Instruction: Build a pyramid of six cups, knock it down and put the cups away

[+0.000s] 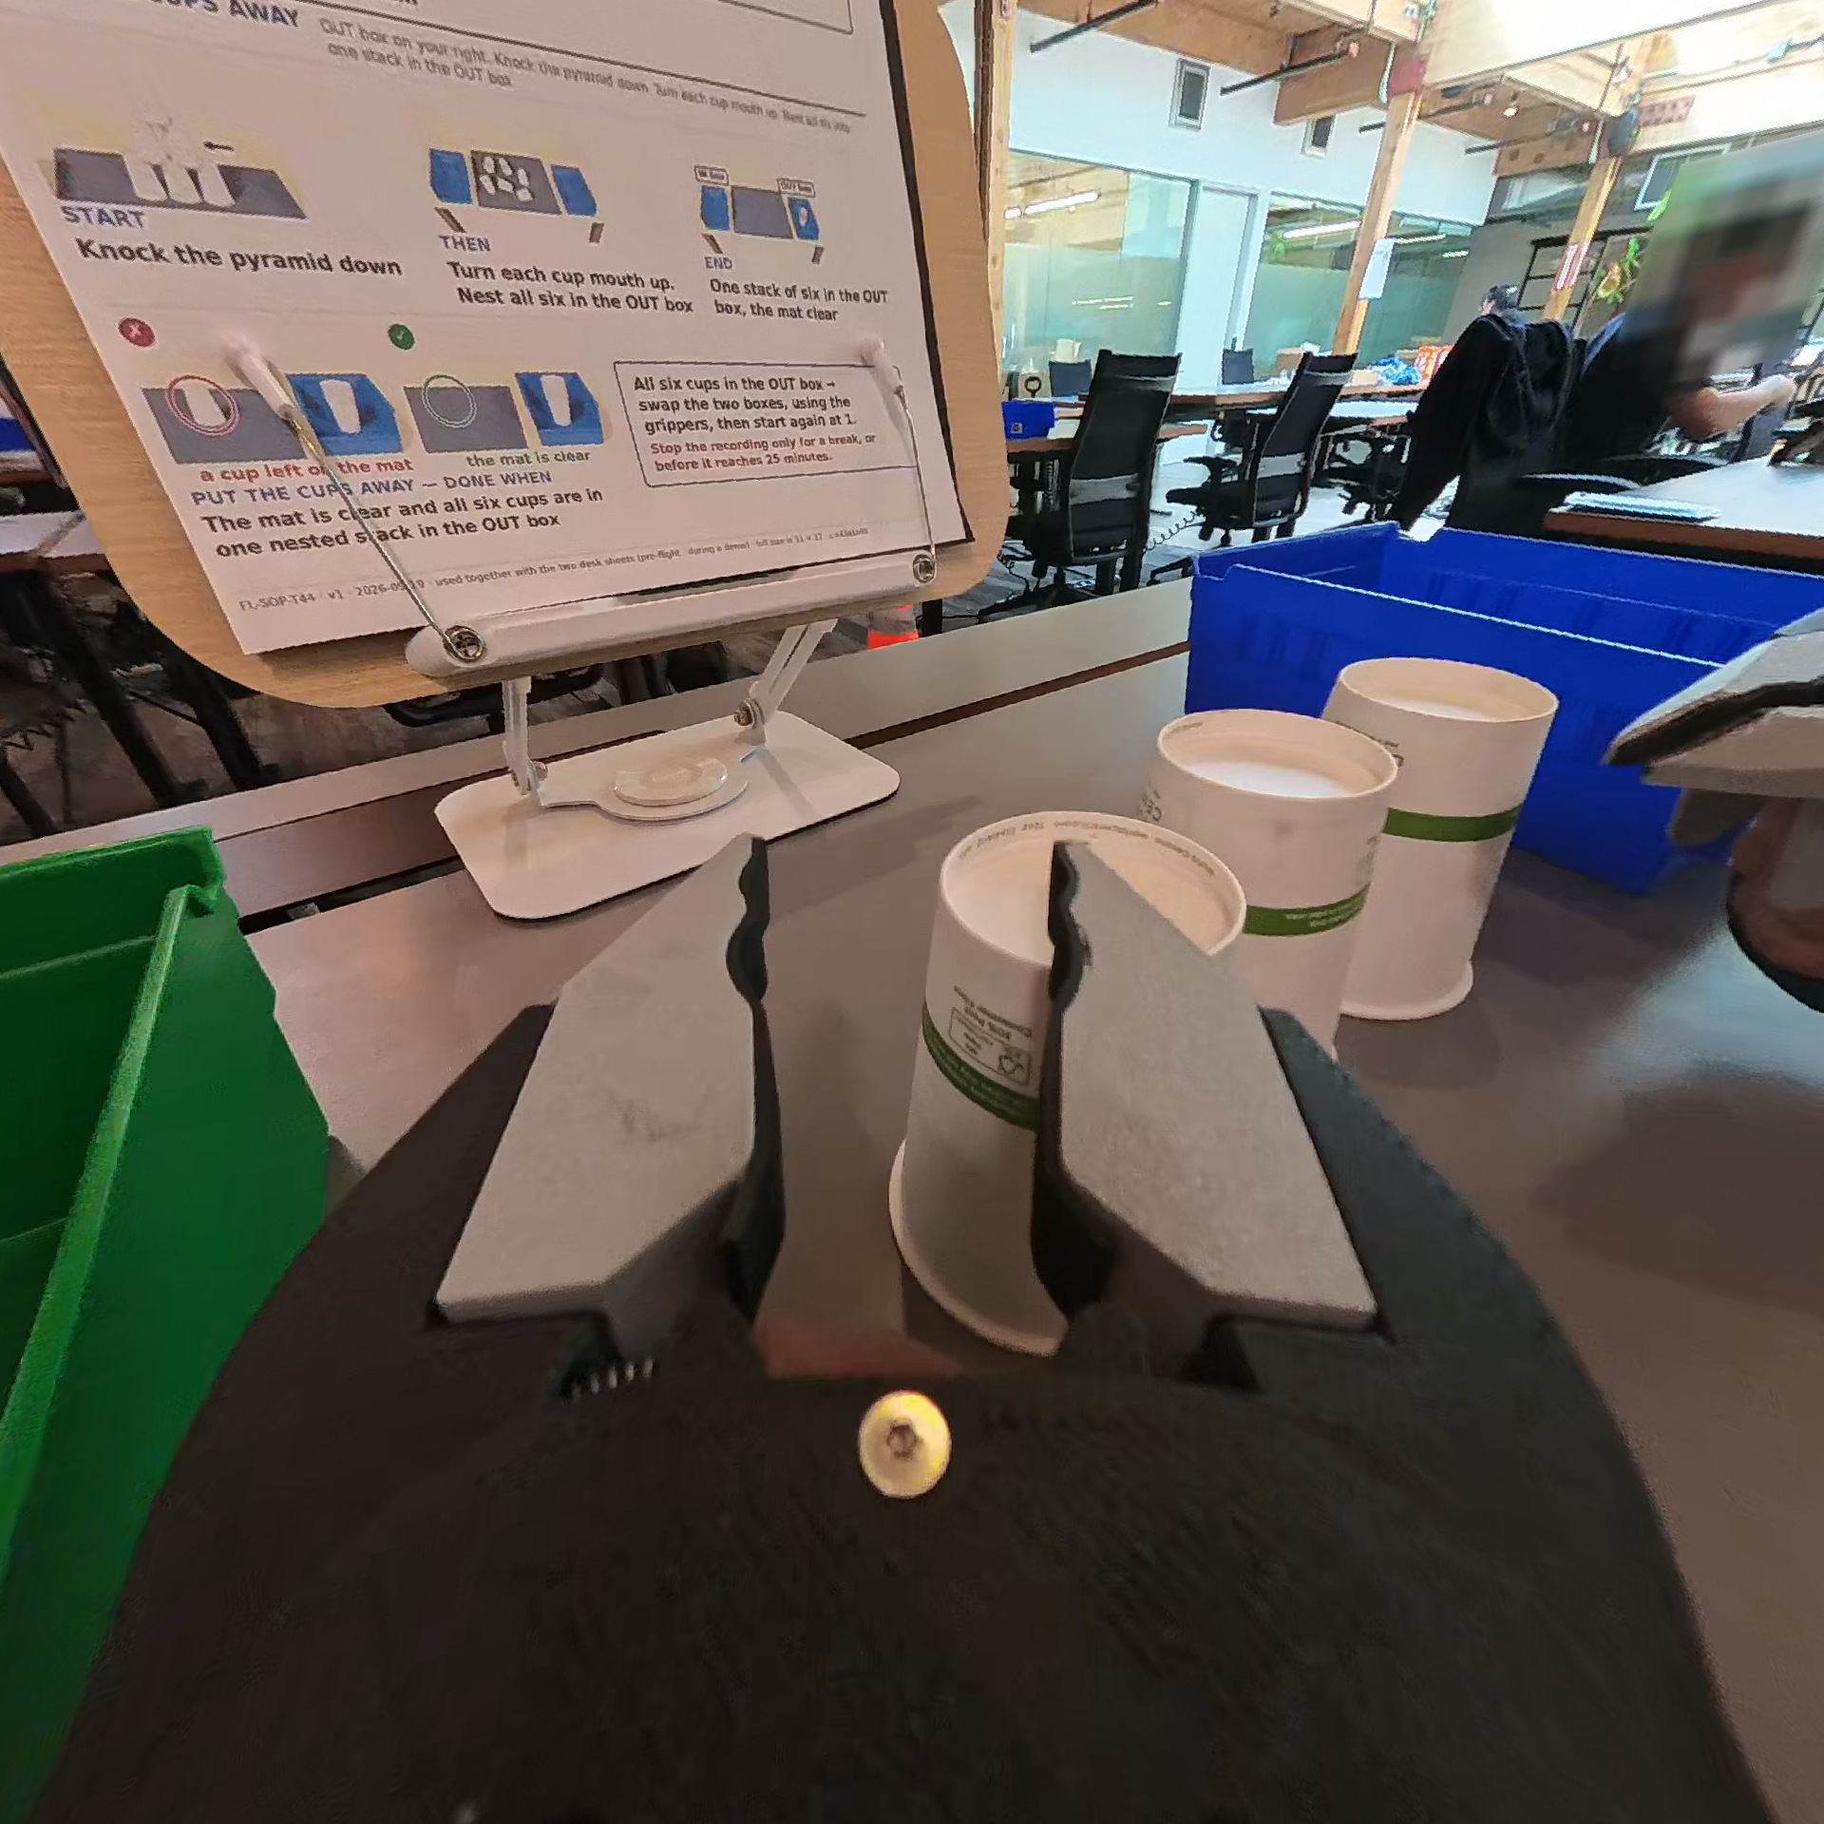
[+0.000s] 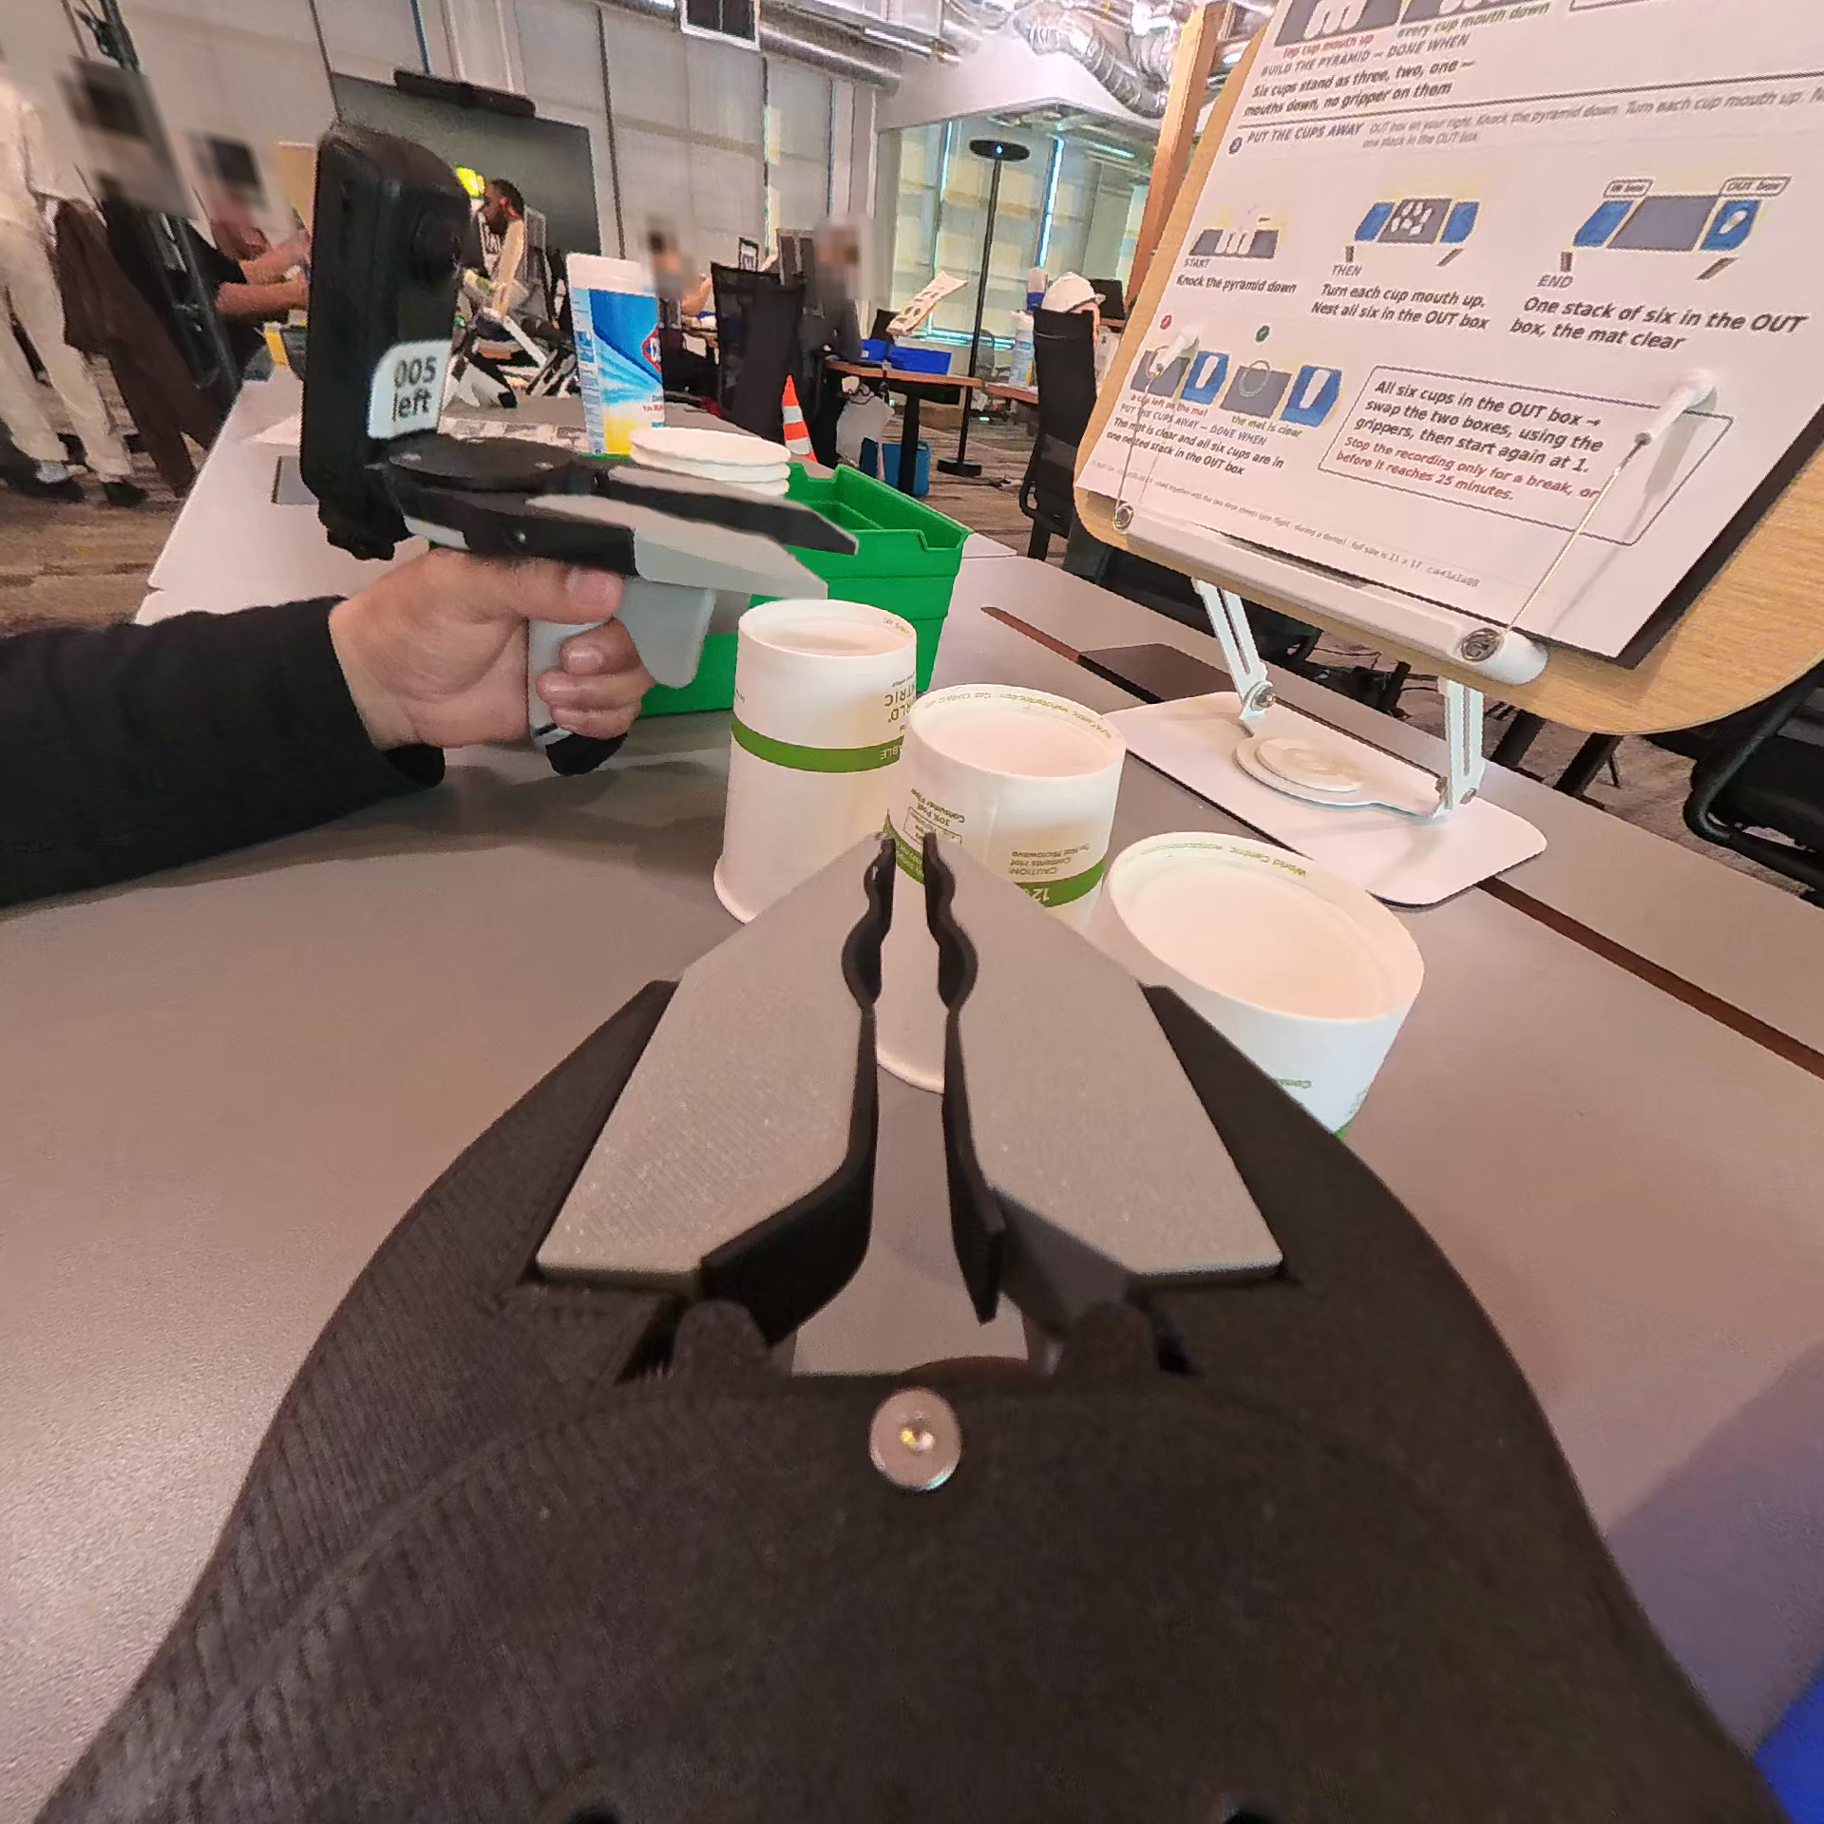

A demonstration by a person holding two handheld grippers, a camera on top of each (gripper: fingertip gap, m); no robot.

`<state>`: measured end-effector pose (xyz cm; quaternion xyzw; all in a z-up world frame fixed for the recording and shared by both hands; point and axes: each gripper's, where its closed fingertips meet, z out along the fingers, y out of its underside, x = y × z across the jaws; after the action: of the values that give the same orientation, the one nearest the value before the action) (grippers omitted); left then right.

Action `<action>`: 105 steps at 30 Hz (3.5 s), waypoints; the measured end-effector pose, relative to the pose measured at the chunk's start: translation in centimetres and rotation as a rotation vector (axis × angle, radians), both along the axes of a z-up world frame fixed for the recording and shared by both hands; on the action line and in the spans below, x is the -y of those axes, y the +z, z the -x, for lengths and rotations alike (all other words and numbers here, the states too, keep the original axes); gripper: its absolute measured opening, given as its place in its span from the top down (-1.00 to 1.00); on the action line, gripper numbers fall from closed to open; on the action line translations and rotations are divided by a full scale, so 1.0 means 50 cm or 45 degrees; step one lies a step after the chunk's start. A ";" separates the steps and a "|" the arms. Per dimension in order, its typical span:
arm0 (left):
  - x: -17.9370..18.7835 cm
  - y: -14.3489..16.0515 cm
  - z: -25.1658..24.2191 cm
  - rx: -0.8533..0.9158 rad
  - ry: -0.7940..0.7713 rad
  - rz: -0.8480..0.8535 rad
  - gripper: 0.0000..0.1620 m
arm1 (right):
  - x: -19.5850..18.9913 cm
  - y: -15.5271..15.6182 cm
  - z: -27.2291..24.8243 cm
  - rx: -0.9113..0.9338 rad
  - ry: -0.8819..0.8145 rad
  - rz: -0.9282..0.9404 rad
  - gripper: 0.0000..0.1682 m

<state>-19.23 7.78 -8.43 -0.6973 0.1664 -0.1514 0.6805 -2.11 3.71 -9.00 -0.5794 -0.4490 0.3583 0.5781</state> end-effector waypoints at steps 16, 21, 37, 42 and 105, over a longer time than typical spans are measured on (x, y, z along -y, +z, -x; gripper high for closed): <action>0.001 0.000 0.003 -0.037 0.045 -0.039 0.35 | 0.011 0.001 0.006 0.006 0.021 -0.014 0.98; -0.001 -0.004 0.002 -0.038 0.048 -0.031 0.34 | 0.007 0.001 0.004 -0.001 0.016 -0.002 0.98; 0.000 -0.005 0.001 -0.038 0.047 -0.025 0.35 | 0.008 0.002 0.003 0.001 0.021 0.008 1.00; 0.001 -0.006 -0.001 -0.044 0.042 -0.024 0.35 | 0.009 0.000 0.003 0.008 0.026 0.021 1.00; 0.081 0.081 0.379 -0.815 0.472 0.682 0.99 | 0.035 0.005 0.015 0.060 0.068 -0.064 1.00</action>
<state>-38.20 3.72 -4.37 -0.8784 0.1956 0.1586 0.4061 -2.84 1.98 -8.73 -0.5606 -0.4867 0.3486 0.5721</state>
